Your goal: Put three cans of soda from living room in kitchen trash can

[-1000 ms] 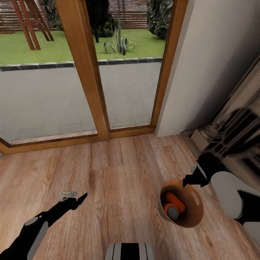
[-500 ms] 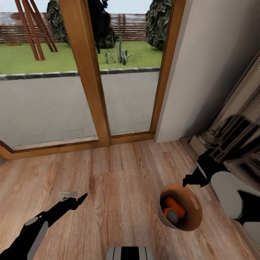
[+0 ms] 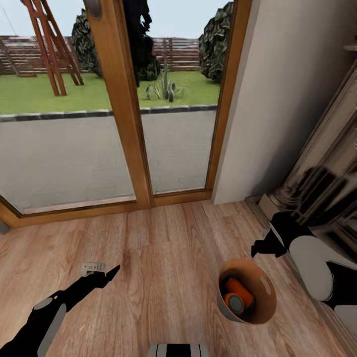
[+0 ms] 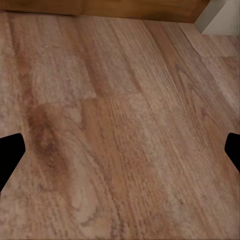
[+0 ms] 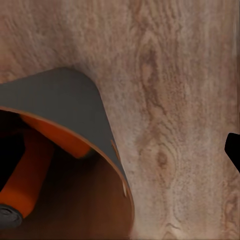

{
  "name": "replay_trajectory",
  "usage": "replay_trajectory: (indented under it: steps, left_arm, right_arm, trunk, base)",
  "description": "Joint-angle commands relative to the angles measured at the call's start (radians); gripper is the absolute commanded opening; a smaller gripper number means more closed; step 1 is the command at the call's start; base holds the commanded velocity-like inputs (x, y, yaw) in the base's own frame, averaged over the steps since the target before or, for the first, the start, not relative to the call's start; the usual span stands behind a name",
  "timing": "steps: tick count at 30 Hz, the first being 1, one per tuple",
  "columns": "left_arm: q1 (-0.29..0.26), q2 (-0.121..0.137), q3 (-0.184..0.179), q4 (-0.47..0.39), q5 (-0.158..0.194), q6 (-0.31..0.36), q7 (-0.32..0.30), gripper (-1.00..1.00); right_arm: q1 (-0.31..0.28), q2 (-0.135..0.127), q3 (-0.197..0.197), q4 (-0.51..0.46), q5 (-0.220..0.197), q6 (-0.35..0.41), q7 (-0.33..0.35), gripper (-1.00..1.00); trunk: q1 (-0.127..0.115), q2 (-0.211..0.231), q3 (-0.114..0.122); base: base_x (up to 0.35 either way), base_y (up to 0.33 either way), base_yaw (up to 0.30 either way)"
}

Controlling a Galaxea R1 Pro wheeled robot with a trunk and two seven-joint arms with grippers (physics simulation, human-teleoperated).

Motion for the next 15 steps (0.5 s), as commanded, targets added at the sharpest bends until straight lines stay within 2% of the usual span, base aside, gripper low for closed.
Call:
replay_trajectory:
  steps: [1, 15]
  left_arm:
    - [0.0, 0.0, 0.0, 0.0, 0.0, 0.0, 0.0, 1.0]
    - [-0.001, 0.0, -0.001, 0.0, 0.0, 0.001, 0.0, 1.0]
  right_arm:
    - [0.0, 0.0, 0.0, 0.0, 0.0, 0.0, 0.0, 1.0]
    - [0.002, 0.001, -0.002, -0.003, 0.0, 0.0, -0.001, 1.0]
  trunk:
    - [0.0, 0.0, 0.004]
    - [-0.007, 0.004, 0.058]
  base:
    - [0.0, 0.0, 0.0]
    - [0.0, 0.0, 0.0]
